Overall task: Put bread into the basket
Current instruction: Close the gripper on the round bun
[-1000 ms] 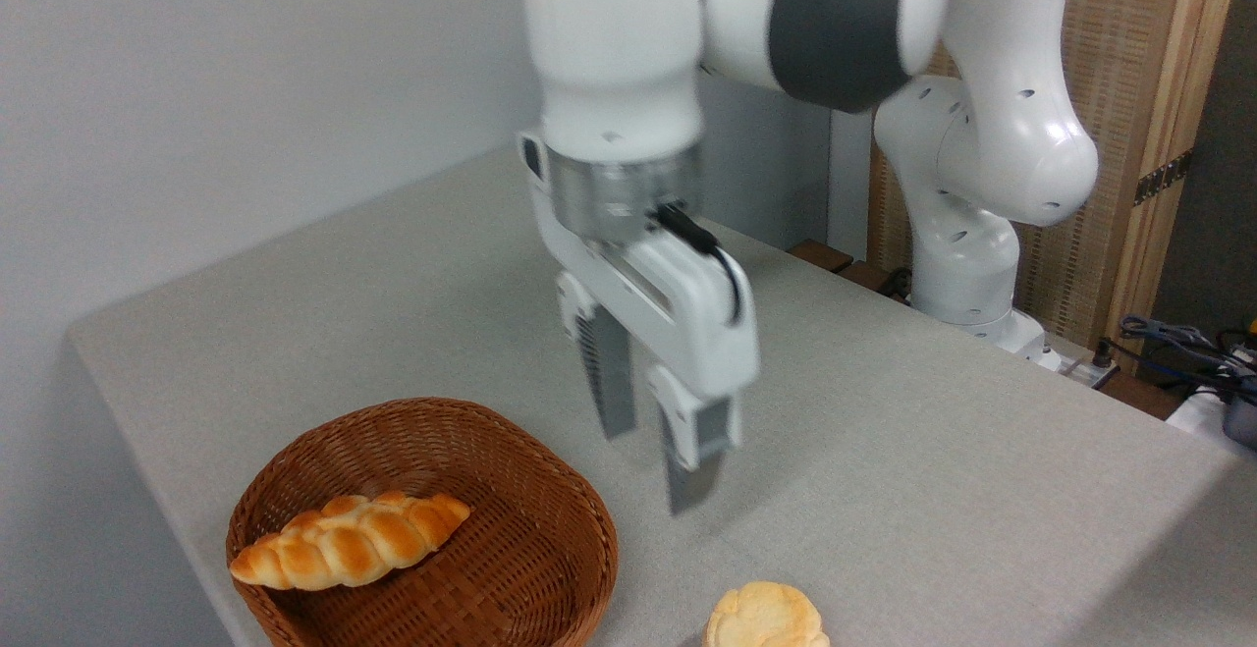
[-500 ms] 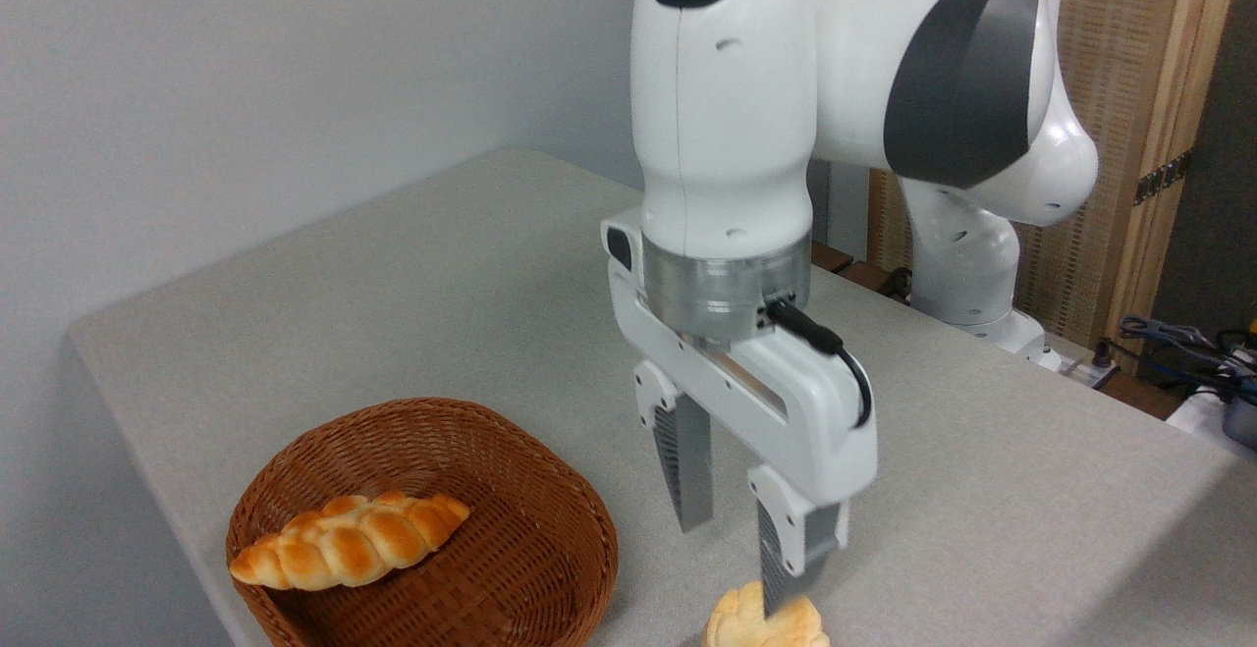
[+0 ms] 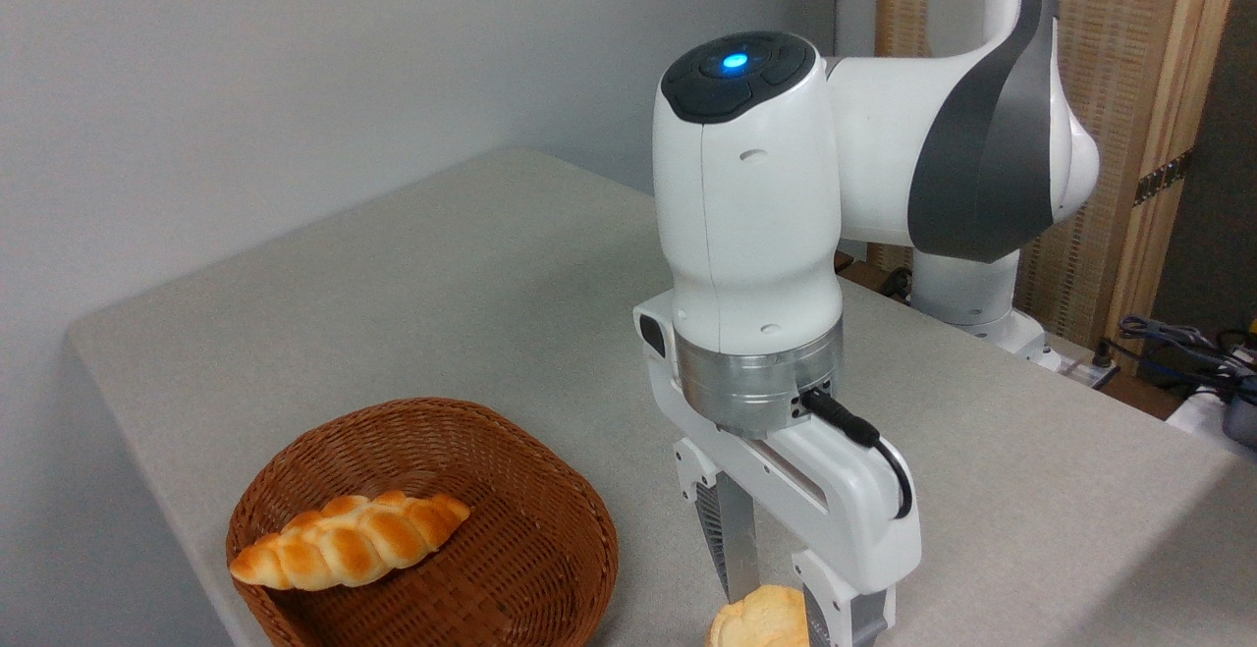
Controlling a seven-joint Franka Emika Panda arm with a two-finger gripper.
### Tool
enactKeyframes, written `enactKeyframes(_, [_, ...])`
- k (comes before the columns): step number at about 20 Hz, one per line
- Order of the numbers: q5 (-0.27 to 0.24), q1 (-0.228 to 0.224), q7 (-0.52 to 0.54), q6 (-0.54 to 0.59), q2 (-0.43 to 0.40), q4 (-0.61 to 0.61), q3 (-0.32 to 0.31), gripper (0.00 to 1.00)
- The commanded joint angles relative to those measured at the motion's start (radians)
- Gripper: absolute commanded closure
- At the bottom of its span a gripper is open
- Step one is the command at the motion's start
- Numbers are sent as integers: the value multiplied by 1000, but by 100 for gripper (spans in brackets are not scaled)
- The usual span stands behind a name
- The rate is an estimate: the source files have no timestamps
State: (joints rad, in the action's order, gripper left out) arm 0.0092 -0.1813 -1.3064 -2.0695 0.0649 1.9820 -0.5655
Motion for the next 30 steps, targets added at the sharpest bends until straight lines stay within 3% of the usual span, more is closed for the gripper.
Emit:
enactKeyframes(1, [11,-3,-19,-23,12,21,-8,0])
enactKeyframes(15, [-31,-18,-14,-23,39,24,64,1])
enactKeyframes(18, [-31,-18,-17,-21,39,24,72,37])
enactKeyframes(19, [-31,-18,-17,-21,39,24,72,43])
enactKeyframes(30, [-32,-20,-16,-6,26,21,72,44])
